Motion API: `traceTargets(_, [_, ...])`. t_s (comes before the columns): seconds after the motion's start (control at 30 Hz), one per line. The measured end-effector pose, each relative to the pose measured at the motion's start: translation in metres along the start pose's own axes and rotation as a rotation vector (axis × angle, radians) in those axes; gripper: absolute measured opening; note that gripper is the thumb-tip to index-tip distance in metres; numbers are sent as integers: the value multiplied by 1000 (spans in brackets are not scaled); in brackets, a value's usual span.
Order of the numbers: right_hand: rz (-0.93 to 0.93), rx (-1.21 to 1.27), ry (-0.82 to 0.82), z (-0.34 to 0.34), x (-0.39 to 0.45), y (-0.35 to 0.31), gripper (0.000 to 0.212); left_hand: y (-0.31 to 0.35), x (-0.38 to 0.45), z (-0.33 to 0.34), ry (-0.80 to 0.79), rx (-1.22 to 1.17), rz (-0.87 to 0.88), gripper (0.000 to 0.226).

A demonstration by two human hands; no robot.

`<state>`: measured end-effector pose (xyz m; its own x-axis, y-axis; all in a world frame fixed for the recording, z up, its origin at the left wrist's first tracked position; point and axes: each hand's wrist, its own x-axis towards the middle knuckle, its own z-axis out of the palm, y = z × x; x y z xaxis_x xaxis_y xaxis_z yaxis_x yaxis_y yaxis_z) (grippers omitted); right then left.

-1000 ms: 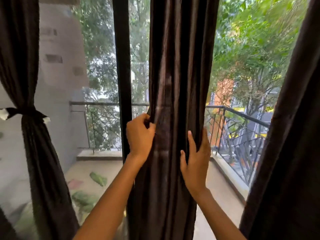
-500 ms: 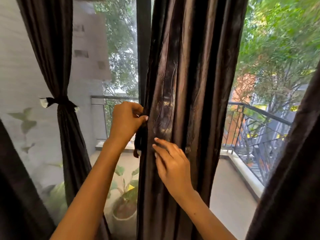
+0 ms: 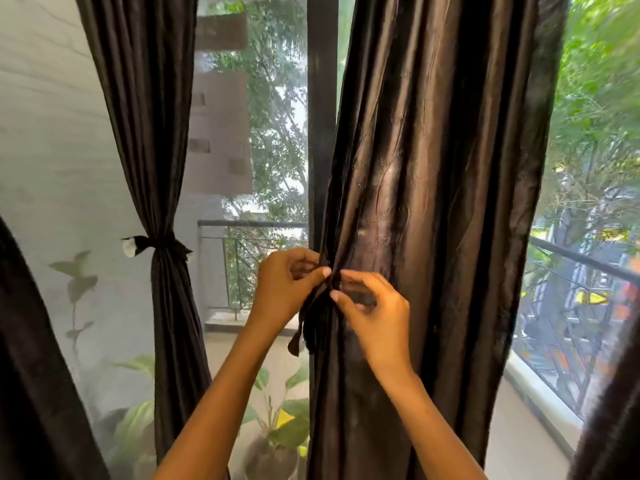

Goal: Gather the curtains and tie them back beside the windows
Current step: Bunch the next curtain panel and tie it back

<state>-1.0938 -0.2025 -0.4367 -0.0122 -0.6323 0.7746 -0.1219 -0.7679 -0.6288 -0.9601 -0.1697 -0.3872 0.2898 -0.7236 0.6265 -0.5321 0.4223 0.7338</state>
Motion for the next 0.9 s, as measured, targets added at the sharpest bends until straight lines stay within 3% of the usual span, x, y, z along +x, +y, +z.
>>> traceTargets(0.13, [-74,-124,234,4,9,-2,26,-8,0,1,29,-25,59,6])
traceTargets(0.3, [-78,-43,115,20,11,-3,23,-9,-1,6,33,-84,167,9])
traceTargets(0.47, [-125,-98,125,26,6,8,22,-1,-2,12,-4,-131,164,26])
traceTargets(0.6, [-107,-195,61,23,1,19,32,-9,7,19,97,-58,114,5])
traceTargets(0.73, [-128,-354,276,13,3,23,35,-16,11,25,160,-36,89,7])
traceTargets(0.8, [-79,-376,365,12,9,26,46,-17,11,25,158,-28,106,8])
traceTargets(0.9, [69,-309,312,12,16,35,81,-19,12,25,173,6,137,7])
